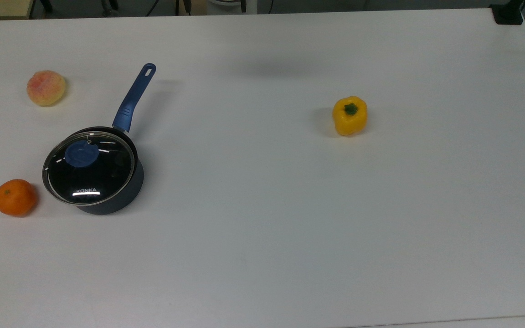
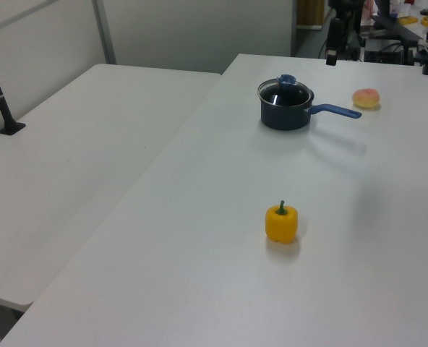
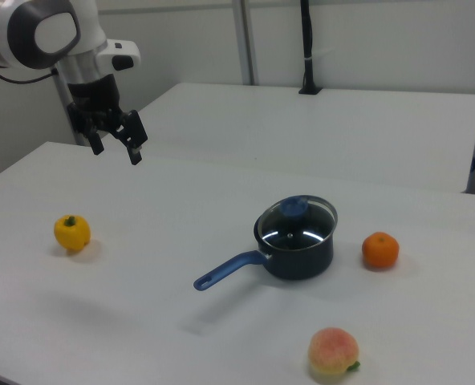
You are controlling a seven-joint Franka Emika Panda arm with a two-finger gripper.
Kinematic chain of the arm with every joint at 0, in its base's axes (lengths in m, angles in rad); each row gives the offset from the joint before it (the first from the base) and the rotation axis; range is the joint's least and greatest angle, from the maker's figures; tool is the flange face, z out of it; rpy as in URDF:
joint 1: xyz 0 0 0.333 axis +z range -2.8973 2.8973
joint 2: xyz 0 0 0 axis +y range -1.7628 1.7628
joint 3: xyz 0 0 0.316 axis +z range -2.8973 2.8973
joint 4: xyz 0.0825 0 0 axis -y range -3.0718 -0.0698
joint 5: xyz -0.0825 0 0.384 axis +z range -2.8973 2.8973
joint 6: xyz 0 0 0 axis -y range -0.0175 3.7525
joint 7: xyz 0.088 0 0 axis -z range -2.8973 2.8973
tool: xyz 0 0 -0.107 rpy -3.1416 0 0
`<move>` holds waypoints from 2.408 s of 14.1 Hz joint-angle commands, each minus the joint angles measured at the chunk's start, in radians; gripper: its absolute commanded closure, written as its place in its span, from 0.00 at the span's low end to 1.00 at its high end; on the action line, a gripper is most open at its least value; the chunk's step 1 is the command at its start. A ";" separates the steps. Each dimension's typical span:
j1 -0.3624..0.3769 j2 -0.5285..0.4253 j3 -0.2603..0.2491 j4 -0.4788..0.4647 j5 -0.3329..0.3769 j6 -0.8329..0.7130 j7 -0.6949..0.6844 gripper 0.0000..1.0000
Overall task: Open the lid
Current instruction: 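Move the gripper over the saucepan toward the lid's blue knob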
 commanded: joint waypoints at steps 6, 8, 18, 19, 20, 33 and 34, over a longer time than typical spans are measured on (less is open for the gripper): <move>0.006 -0.019 -0.009 -0.021 -0.001 0.011 -0.013 0.00; 0.006 -0.018 -0.009 -0.021 -0.003 0.012 -0.015 0.00; -0.033 0.140 -0.075 0.105 -0.069 -0.008 -0.015 0.00; -0.038 0.168 -0.101 0.143 -0.075 -0.014 -0.015 0.00; -0.041 0.189 -0.128 0.178 -0.073 -0.017 -0.013 0.00; -0.211 0.426 -0.142 0.274 0.011 0.349 0.050 0.00; -0.213 0.433 -0.142 0.268 0.043 0.394 0.047 0.00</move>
